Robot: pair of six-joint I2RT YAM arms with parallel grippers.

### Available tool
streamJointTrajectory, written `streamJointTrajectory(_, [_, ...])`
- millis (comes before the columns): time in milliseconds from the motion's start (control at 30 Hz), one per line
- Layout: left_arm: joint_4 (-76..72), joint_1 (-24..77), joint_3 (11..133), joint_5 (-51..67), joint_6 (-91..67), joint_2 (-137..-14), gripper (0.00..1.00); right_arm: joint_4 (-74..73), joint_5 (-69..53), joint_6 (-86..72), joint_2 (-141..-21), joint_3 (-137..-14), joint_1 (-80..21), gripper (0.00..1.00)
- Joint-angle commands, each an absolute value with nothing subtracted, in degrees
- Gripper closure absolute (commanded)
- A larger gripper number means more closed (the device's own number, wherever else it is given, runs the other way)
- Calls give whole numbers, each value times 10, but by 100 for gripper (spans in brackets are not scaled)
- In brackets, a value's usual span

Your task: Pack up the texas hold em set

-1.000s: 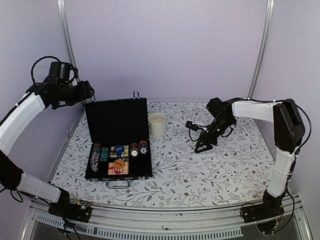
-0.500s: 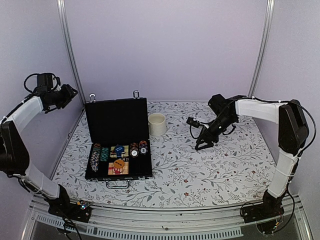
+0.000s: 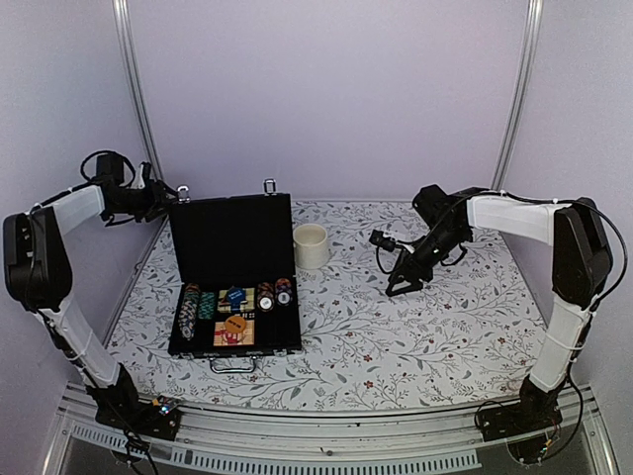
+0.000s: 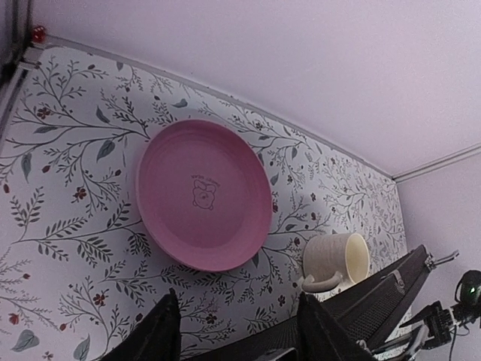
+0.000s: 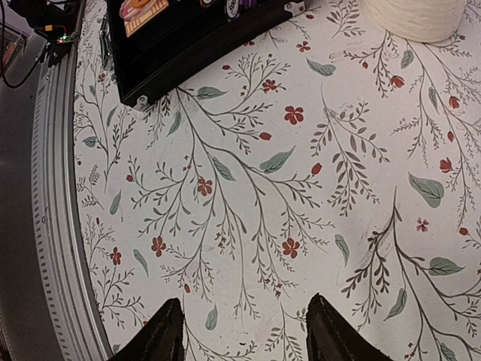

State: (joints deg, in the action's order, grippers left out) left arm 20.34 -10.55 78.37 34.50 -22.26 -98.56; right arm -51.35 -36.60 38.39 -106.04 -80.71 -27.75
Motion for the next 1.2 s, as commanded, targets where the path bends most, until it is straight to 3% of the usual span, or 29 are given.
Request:
streamJointTrajectory(0, [273, -66, 739, 395, -170, -941, 47, -517, -380, 385, -1062, -813, -280, 51])
streamJointTrajectory(133, [308, -38, 698, 383, -164, -875, 48, -517, -383, 386, -1069, -814, -280, 51])
streamJointTrajectory(400, [429, 2, 597, 248, -229, -723, 50, -519, -388, 388, -1076, -812, -280, 50])
streamJointTrajectory(667, [486, -7, 588, 81, -257, -627, 39, -525, -398, 387, -1085, -822, -281, 50])
streamJointTrajectory(1167, [381, 25, 464, 182, -274, -714, 35, -499, -426, 361, -1084, -810, -288, 48])
